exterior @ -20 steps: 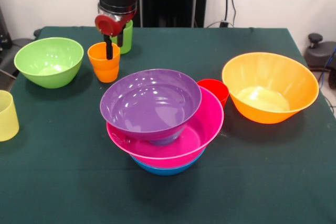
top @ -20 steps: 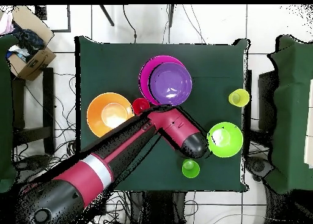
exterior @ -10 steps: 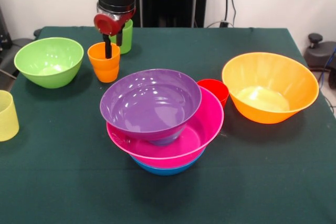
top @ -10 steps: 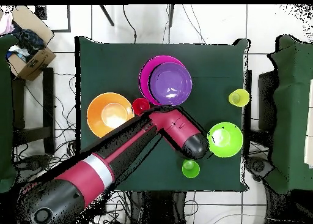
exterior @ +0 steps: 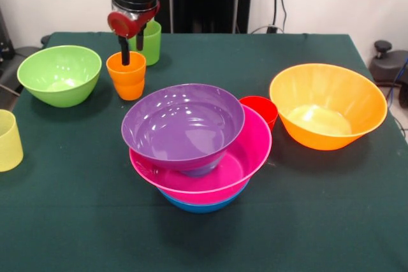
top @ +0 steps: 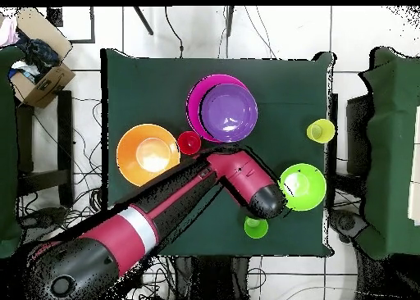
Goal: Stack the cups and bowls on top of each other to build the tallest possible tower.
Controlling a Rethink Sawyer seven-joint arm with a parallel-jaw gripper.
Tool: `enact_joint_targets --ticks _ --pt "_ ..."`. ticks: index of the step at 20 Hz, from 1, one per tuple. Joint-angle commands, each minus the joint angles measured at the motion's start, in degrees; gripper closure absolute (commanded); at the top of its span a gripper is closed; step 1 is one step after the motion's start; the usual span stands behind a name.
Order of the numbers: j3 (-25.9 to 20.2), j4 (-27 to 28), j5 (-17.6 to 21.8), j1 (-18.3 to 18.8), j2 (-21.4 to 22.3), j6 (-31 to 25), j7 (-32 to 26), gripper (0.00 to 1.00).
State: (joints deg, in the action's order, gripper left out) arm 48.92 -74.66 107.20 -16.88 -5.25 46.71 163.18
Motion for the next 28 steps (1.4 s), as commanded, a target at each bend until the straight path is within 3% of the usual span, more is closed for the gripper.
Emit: enact_joint_targets --ticks 1,8,28 --pt "-11.84 -2.13 -3.94 1.53 -0.17 -6.84 -12.96 0.0" --pt "-14.42 -2.83 -4.0 1.71 0.52 -6.86 -17.04 0.0" --pt "-18.03 -2.94 -3.31 2.79 0.62 -10.95 -17.8 0.0"
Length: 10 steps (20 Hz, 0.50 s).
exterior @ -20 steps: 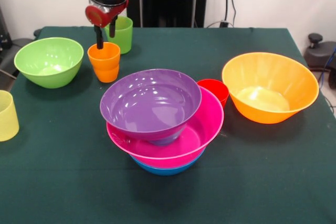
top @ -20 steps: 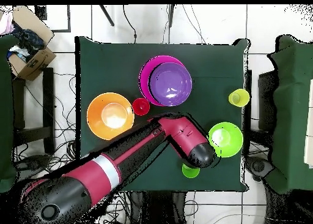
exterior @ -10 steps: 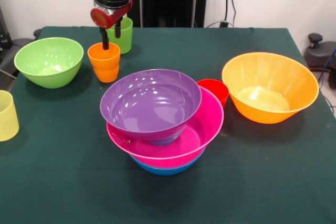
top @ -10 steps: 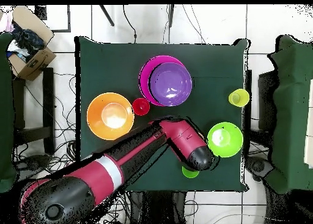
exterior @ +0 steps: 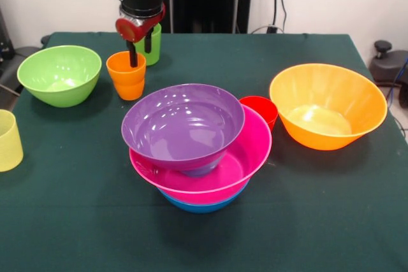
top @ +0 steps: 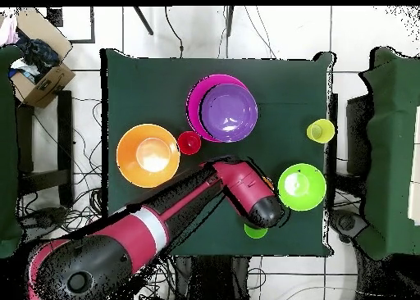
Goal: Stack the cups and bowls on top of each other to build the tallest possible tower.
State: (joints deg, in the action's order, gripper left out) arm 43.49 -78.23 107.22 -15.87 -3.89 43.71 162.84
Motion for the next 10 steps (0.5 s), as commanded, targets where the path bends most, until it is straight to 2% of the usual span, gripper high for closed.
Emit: enact_joint_targets --ticks 1,10 --pt "-12.61 0.61 -3.12 2.1 -0.73 -8.01 -17.4 0.0" --pt "-12.46 1.4 -2.35 1.91 -1.99 -8.92 -12.86 0.0"
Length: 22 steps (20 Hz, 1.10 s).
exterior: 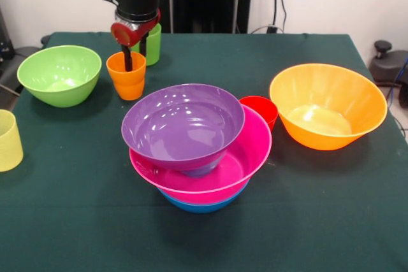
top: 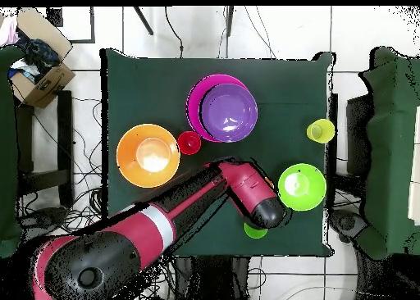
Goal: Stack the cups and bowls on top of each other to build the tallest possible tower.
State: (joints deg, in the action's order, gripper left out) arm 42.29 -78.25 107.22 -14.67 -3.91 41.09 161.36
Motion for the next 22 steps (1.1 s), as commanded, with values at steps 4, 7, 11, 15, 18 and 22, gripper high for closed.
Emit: enact_joint_targets --ticks 4,7,11,15,18,22 --pt "-11.24 1.74 -2.44 0.59 -2.42 -6.27 -9.78 0.0" --pt "-11.3 1.9 -2.57 0.35 -2.68 -6.47 -9.17 0.0" --pt "-11.69 2.04 -3.2 0.5 -2.84 -7.34 -9.4 0.0" --pt "-12.88 1.66 -4.56 2.04 -2.1 -8.75 -12.54 0.0" --pt "-13.92 1.87 -5.37 3.02 -1.9 -9.91 -14.0 0.0" --pt "-15.52 2.09 -6.3 3.95 -1.64 -11.64 -15.76 0.0"
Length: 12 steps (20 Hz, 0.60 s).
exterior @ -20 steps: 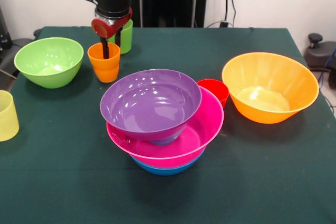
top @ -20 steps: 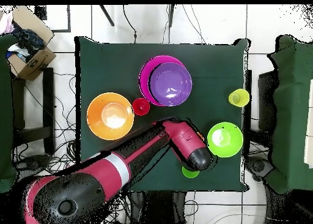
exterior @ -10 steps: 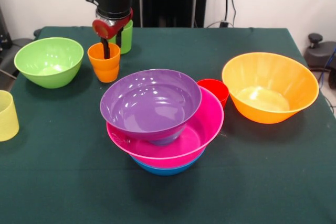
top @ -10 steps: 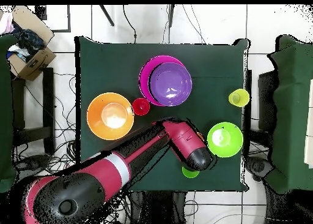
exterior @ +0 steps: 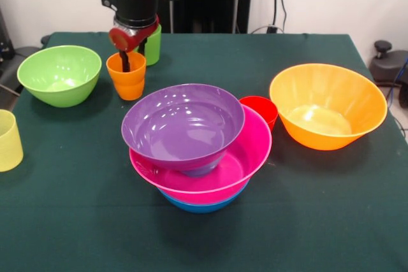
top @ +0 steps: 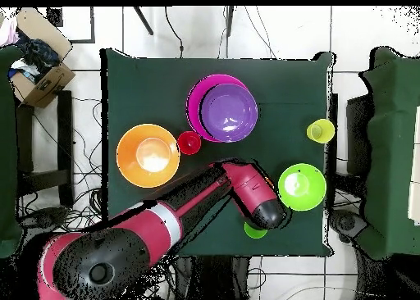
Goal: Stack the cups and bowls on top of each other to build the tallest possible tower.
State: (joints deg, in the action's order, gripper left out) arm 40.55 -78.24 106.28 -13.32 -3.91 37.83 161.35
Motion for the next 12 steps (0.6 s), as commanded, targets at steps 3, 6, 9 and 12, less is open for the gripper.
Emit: enact_joint_targets --ticks 3,6,9,12 --pt "-14.59 2.14 -5.92 3.12 -1.42 -9.36 -16.6 0.0" --pt "-15.14 2.28 -5.92 3.69 -1.39 -10.02 -17.3 0.0" --pt "-15.72 1.91 -5.59 3.76 -0.84 -10.54 -18.69 0.0" --pt "-17.01 1.19 -7.55 5.09 0.74 -11.19 -21.0 1.0"
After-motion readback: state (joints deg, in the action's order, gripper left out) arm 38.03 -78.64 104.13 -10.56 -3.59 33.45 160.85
